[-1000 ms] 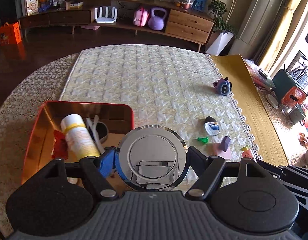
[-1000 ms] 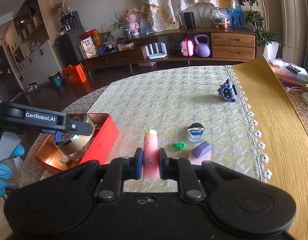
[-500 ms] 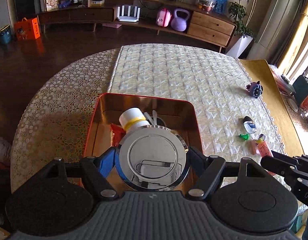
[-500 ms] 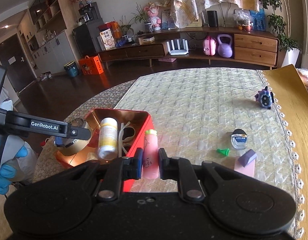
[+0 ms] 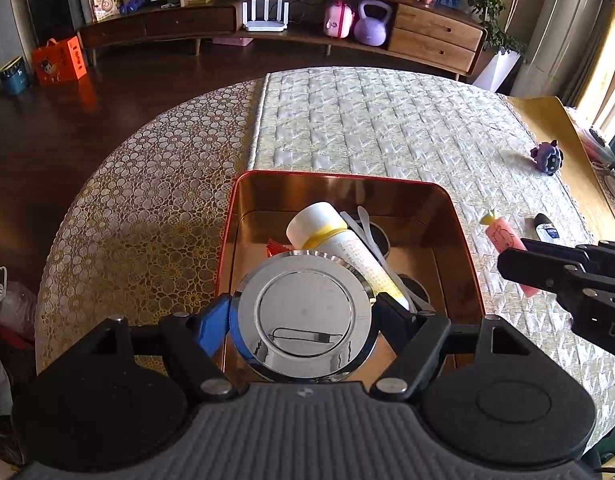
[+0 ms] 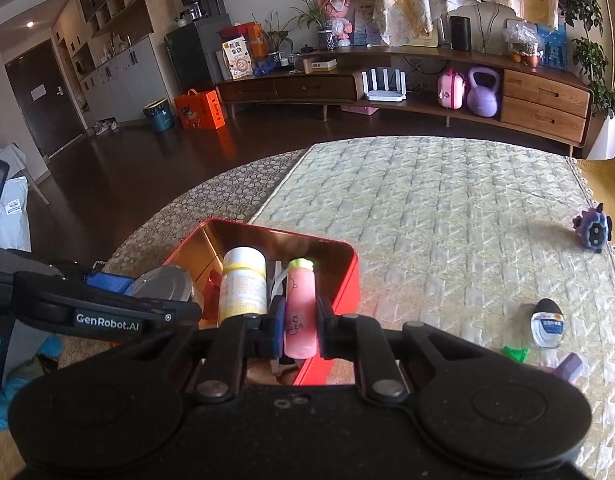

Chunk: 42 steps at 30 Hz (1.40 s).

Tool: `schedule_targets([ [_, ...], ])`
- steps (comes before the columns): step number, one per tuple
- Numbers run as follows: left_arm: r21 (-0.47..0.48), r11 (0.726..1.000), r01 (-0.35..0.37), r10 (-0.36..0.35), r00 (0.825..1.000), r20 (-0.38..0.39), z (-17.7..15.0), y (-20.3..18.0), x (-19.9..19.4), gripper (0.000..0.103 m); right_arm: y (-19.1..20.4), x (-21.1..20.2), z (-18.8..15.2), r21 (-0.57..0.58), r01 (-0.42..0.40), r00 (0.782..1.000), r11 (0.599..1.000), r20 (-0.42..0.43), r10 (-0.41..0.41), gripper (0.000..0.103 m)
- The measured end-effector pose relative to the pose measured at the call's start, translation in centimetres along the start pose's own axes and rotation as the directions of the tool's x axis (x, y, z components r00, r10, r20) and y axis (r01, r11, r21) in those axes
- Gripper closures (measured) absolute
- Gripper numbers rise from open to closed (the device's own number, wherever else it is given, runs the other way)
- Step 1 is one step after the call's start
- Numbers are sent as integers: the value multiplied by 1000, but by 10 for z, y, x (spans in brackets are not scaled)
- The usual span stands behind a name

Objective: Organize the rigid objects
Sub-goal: 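Carry the silver compact and pink tube over the red tin, then lower the compact and pink tube into the tin and open both grippers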

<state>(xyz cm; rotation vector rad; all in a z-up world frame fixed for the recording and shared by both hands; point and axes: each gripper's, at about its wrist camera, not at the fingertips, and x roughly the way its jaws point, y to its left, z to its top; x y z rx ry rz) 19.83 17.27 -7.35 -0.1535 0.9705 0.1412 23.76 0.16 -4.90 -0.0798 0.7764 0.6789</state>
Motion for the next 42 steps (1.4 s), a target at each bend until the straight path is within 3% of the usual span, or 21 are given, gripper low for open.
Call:
schedule_targets([
  [11,5,1000,-13,13,1000,-17,9,3,24,26,14,47,2,-71,22,999,997,-41,-25,88],
  [23,40,999,-23,23,1000,-21,5,-1,37,26,10,54,-4,-61,8,997,998,-73,-12,86],
  [28,57,998,-32,34,999,-23,4,-4,38,26,4,48,-8,-29,-8,997,1000,-76,5,87],
  [31,57,998,-36,37,999,-27,3,-5,38,26,4,39,-10,-24,-23,998,999,-67,22,77],
  [39,53,997,-49,51,998,-40,0,-8,37,26,0,9,-15,18,-78,996,997,-38,79,76],
  [42,43,998,-52,54,998,-41,-1,-7,34,26,-3,-3,-17,34,-98,995,995,-25,99,67],
])
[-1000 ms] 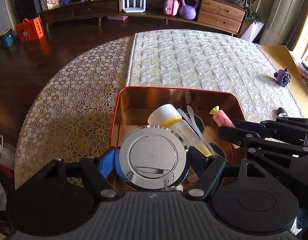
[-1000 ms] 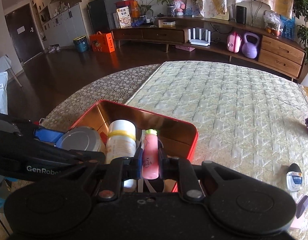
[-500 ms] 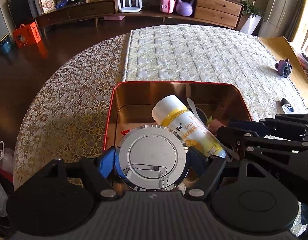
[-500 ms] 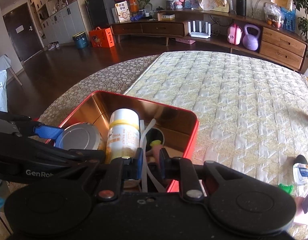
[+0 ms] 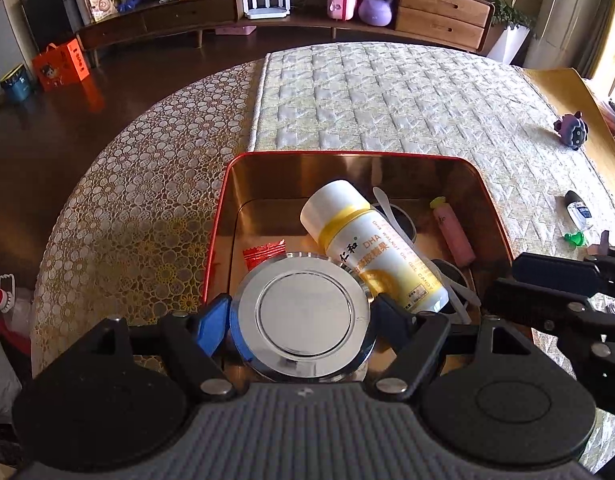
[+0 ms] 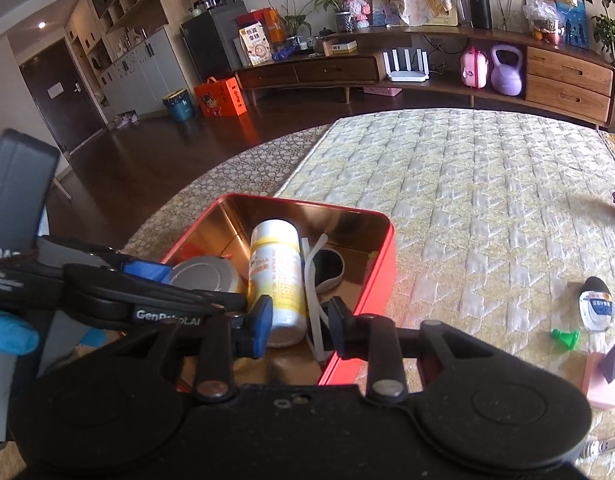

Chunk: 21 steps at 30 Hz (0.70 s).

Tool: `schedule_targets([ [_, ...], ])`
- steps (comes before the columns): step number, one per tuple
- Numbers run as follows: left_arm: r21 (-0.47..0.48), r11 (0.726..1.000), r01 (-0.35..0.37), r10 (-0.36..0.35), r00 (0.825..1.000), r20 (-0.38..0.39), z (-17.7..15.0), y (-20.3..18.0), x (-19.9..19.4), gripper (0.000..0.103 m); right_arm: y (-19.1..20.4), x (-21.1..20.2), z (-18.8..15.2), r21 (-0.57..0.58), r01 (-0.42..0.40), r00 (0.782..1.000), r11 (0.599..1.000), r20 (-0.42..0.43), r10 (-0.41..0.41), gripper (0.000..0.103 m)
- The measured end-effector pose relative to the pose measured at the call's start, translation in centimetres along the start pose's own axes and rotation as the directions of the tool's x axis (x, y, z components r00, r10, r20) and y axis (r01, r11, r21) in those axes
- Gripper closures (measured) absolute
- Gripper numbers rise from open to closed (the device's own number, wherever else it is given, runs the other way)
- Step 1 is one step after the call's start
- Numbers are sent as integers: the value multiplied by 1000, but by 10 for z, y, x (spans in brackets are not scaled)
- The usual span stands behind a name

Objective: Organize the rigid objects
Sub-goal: 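Lower the compact and pink tube into the tin and open both grippers, then move the left gripper to the green game piece while the right moves to the nail clipper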

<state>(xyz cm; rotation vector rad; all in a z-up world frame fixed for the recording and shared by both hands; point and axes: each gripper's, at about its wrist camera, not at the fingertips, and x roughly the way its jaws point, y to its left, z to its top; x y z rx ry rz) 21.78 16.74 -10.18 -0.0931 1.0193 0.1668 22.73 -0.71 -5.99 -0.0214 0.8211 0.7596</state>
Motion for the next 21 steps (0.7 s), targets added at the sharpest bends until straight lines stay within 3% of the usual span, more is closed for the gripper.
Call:
schedule_targets([
  [13,-23,1000,21,-20,998,58,-7,-2,-36,23,-3,-44,-17,39,-21,999,999,36,19,52],
  [21,1,999,49,-49,989,138,-19,-21,-72,23,-5,-76,-30,56,33,995,998,90,-38,36],
])
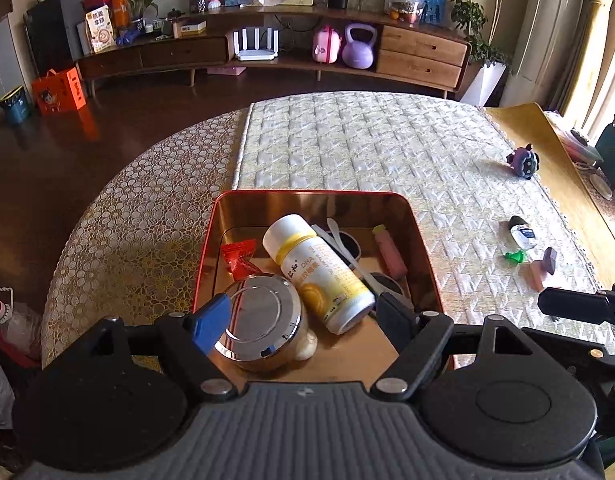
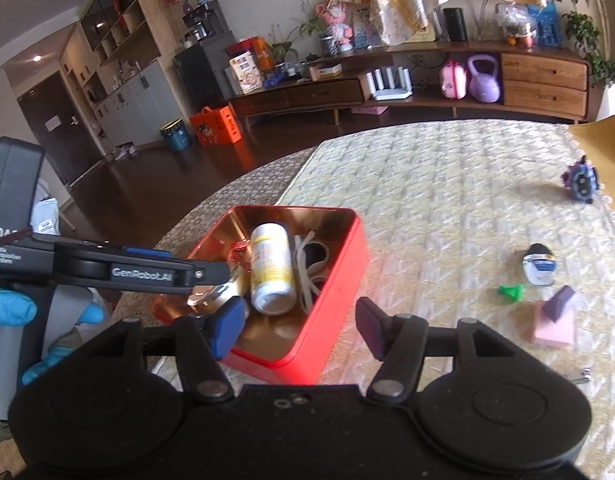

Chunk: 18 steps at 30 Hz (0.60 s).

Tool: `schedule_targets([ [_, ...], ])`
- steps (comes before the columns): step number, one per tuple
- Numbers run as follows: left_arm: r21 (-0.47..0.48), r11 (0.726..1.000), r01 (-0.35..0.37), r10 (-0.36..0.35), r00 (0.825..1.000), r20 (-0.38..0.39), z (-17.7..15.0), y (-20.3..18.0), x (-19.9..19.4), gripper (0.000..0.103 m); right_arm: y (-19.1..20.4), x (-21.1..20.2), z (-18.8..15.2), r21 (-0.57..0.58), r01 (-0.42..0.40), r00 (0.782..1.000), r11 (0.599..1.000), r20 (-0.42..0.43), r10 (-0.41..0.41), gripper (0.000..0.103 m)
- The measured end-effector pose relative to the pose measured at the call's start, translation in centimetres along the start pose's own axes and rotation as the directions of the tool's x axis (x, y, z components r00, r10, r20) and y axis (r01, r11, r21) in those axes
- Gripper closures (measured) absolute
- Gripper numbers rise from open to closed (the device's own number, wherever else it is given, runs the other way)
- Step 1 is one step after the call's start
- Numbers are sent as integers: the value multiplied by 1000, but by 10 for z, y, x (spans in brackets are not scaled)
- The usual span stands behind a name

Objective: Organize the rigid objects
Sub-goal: 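Move the left gripper to the green game piece while the right moves to the nail clipper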

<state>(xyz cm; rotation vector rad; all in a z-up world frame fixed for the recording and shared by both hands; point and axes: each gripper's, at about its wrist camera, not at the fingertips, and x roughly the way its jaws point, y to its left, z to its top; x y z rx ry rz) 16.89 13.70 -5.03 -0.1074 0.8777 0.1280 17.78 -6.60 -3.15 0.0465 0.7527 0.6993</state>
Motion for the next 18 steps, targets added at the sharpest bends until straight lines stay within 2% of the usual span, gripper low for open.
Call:
schedule_targets([
  [2,6,1000,12,-12,1000,15,-3,-7,-8,23,-3,-9,-3,4,16,1000,1000,15,-16,29],
  [6,34,999,17,-18,999,47,-10,-25,-20,23,-12,-27,-11,34,42,998,999,43,-44,22],
  [11,62,997,52,-56,996,67,-17,-50,-31,23,-22,-48,-21,41,96,990,995,96,-99,9],
  [14,78,994,73,-79,994,70,-20,-66,-34,23,-30,-60,-30,46,134,982,990,128,-139,3],
  [18,87,992,87,-93,993,72,-24,-86,-34,20,-44,-71,-42,64,171,973,983,144,-179,3],
])
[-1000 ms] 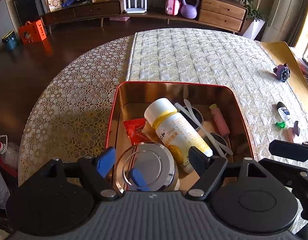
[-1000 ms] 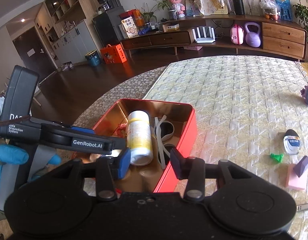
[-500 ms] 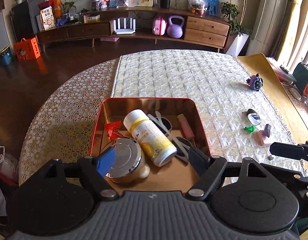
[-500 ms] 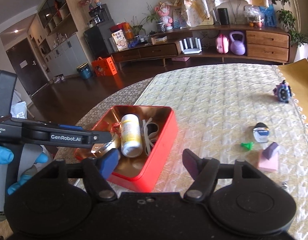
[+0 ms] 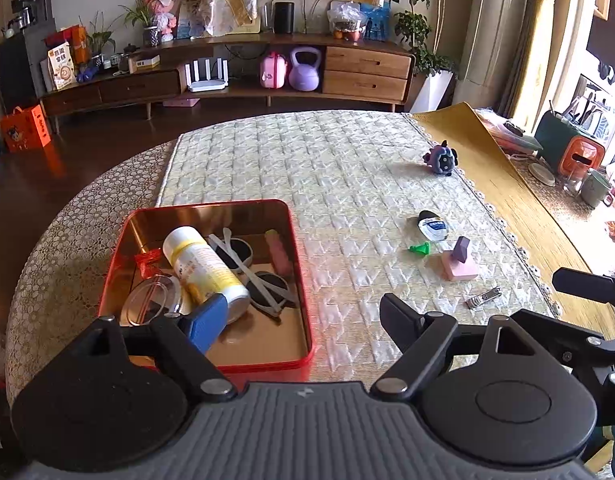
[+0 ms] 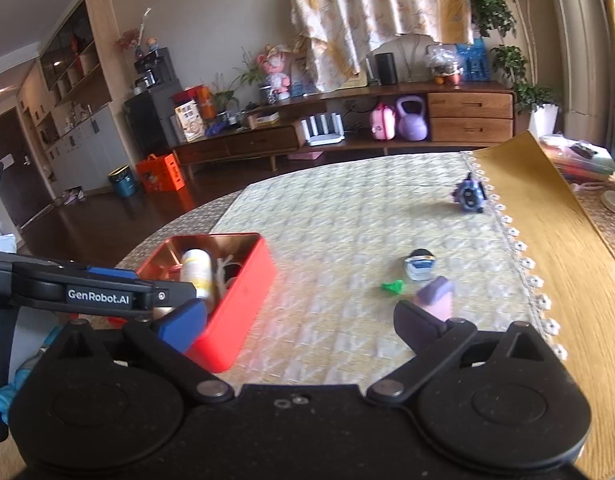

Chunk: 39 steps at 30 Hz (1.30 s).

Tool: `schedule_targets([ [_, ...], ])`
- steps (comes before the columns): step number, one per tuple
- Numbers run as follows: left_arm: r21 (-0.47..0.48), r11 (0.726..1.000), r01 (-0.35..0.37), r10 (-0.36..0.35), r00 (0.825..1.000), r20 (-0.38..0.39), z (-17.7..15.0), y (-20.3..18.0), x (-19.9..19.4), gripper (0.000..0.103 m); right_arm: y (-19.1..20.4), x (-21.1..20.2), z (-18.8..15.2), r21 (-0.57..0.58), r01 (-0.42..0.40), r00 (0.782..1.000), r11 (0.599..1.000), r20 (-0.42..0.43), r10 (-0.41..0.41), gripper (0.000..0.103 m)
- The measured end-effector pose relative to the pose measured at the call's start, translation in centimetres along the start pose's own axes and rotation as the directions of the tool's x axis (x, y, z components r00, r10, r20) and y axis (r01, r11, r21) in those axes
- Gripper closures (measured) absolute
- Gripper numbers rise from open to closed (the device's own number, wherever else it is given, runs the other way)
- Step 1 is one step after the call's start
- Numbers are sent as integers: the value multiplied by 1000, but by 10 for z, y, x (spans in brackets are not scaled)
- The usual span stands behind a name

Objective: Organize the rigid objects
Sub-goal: 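Move the left gripper to the green game piece while the right moves to the nail clipper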

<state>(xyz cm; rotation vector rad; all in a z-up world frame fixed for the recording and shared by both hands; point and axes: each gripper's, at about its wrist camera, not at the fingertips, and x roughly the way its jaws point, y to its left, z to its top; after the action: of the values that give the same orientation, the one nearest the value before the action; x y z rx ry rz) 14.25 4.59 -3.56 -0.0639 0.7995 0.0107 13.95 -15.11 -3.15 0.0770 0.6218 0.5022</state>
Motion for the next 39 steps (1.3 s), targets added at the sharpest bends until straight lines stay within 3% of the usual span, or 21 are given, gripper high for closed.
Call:
schedule_targets([
  [10,8,999,33,-33,999,-8,3,-40,23,20,-44,-8,-20,12,91,996,996,-4,-91,2],
  [22,30,999,41,-40,999,-25,21,-77,75,20,-72,16,-31,-4,92,993,996,-71,-92,4],
  [39,48,997,60,-55,995,-88,36,-105,160,20,-92,69,-31,-41,81,985,996,-148,-86,15],
])
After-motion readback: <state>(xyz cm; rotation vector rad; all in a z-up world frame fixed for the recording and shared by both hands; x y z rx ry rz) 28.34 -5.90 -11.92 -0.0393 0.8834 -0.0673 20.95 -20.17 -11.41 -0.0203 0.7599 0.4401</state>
